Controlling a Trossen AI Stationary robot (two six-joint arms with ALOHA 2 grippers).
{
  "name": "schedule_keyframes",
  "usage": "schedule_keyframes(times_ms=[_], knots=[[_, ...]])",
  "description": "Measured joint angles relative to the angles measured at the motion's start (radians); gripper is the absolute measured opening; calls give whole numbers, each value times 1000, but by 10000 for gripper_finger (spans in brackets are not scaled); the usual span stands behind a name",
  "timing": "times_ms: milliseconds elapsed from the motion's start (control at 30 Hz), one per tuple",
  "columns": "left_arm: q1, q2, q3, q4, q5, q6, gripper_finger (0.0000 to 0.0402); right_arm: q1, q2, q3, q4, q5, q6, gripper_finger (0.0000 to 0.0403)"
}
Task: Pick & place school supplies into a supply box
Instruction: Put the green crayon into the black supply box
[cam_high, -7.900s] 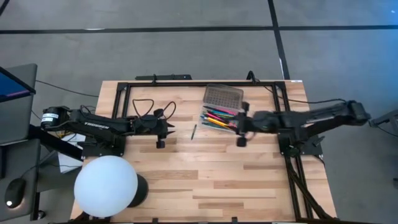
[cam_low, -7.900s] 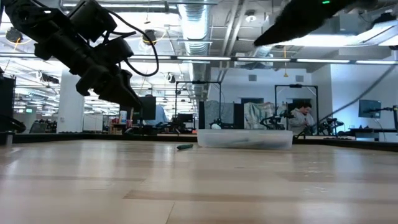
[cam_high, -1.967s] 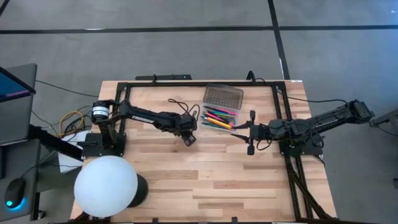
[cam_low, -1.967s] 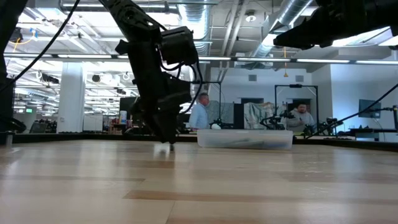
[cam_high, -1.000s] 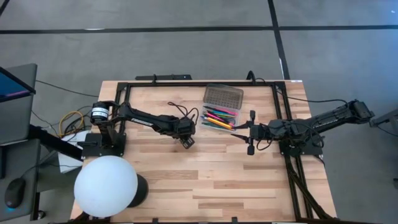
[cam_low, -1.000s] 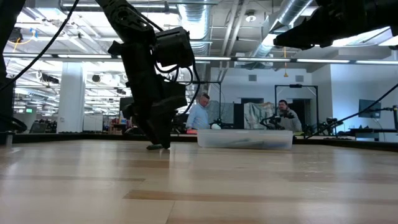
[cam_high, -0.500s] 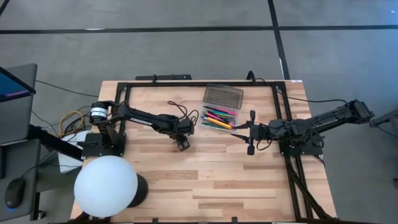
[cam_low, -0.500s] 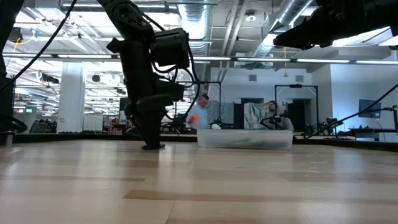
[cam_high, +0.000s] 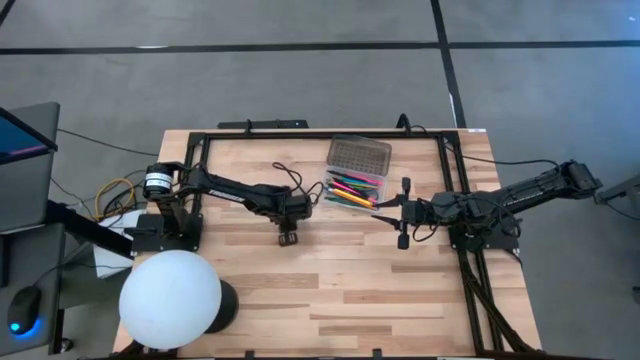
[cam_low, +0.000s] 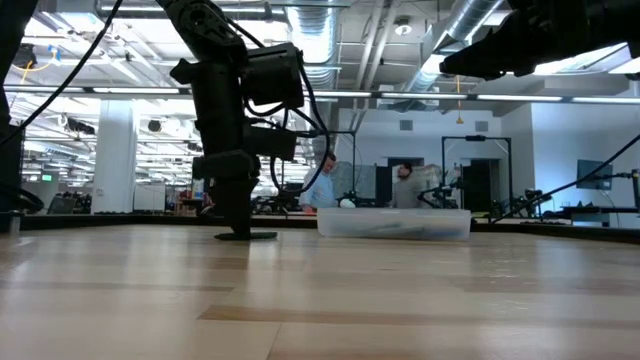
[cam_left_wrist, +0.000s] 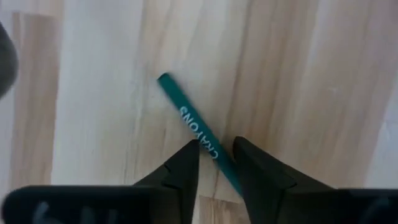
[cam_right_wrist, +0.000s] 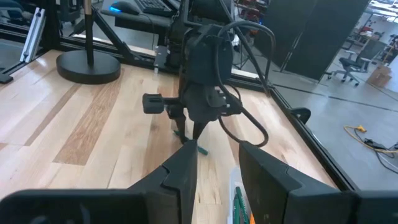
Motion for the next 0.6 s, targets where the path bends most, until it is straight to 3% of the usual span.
schedule_keyframes(times_ms=[333,467,600], knots=[[-2,1,-1,-3,31,165,21,0,0,0,0,0,0,111],[-2,1,-3,9,4,159,21,0,0,0,0,0,0,111],[-3,1,-4,21,-19,130,47,0,0,0,0,0,0,111]])
